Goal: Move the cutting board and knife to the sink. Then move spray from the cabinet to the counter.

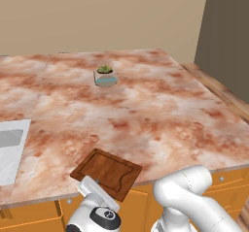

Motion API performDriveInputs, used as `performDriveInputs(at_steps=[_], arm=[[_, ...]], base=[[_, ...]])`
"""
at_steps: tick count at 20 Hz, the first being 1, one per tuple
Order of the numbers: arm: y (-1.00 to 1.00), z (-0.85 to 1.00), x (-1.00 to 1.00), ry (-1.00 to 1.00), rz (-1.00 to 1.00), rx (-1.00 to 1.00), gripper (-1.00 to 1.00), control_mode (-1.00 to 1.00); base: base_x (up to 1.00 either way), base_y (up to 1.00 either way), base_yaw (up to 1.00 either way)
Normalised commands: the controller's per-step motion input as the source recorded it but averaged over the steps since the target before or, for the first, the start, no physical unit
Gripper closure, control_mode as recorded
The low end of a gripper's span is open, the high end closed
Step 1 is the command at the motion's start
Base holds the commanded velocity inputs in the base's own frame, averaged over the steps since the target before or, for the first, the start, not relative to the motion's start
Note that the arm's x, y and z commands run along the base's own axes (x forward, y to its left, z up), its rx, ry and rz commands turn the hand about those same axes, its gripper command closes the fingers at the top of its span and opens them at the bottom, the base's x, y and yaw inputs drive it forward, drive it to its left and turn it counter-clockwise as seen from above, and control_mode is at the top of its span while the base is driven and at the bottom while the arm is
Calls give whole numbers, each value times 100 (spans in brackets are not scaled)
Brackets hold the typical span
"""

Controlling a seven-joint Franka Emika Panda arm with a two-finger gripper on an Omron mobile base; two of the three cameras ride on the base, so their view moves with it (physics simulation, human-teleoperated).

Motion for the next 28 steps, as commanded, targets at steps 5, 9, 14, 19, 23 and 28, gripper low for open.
performDriveInputs(at_steps=[5, 9, 14, 19, 23, 28], arm=[[0, -10, -13, -11, -6, 6, 100, -100], [3, -2, -22, -11, -2, 3, 100, -100], [28, 15, -22, -12, -2, -3, 100, -100], [46, 95, -29, -34, -3, -12, 100, -100], [67, 100, -36, -50, -1, -1, 100, -100], [27, 100, -47, -40, -9, 0, 100, -100]], base=[[0, 0, 0], [0, 0, 0], [0, 0, 0], [0, 0, 0], [0, 0, 0], [0, 0, 0]])
